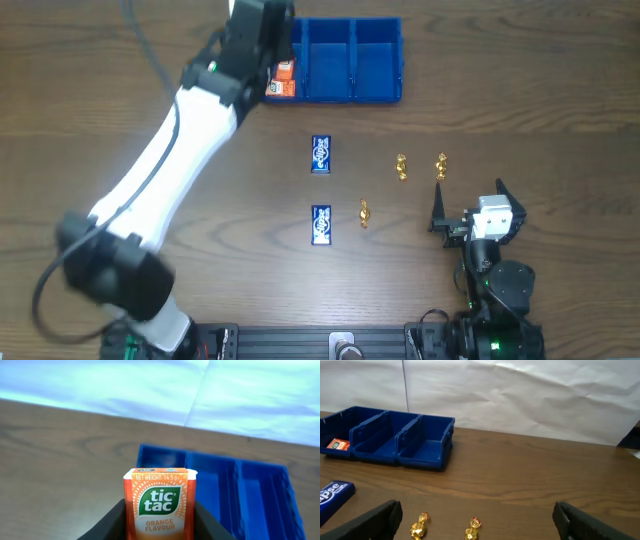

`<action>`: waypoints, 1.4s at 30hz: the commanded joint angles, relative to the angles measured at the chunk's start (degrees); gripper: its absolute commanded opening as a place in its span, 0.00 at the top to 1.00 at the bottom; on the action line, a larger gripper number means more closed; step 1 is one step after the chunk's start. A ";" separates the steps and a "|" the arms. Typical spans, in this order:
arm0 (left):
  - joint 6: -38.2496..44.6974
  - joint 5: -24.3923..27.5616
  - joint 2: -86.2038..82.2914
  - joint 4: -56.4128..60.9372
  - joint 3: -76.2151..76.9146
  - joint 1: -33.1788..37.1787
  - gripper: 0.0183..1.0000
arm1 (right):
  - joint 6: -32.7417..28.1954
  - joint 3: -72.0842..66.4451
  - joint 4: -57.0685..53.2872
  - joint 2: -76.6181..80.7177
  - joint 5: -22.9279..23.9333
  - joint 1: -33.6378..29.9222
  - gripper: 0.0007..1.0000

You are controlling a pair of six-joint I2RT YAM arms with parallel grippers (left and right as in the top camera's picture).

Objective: Sort Candies Into Trays

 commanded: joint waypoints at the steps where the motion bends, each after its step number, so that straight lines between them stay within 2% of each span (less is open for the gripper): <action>1: 3.10 3.37 12.07 -0.24 6.45 1.97 0.71 | -0.55 -0.33 -0.13 -0.42 0.13 0.33 0.00; 13: 3.08 4.92 18.97 1.53 6.86 2.91 0.66 | -0.55 -0.33 -0.13 -0.42 0.13 0.33 0.00; 14: 3.08 4.94 18.97 1.49 6.86 2.91 0.63 | -0.55 -0.33 -0.13 -0.42 0.13 0.33 0.00; 18: 3.06 5.14 18.71 1.64 6.86 2.91 0.28 | -0.55 -0.33 -0.13 -0.42 0.13 0.33 0.00; 21: 3.08 4.92 17.16 1.42 6.86 2.91 0.20 | -0.55 -0.33 -0.13 -0.42 0.13 0.33 0.00; 27: 3.15 1.05 3.61 -1.11 6.25 2.89 0.17 | -0.55 -0.35 -0.13 -0.42 0.13 0.33 0.00; 34: 5.07 0.09 -21.24 -0.07 -2.99 5.57 0.16 | -0.55 -0.33 -0.13 -0.42 0.13 0.33 0.00; 36: 5.07 0.87 -28.26 1.57 -8.35 7.98 0.16 | -0.55 -0.35 -0.13 -0.42 0.13 0.33 0.00; 42: 7.37 7.48 -50.40 9.53 -29.05 18.73 0.14 | -0.55 -0.33 -0.13 -0.42 0.13 0.33 0.00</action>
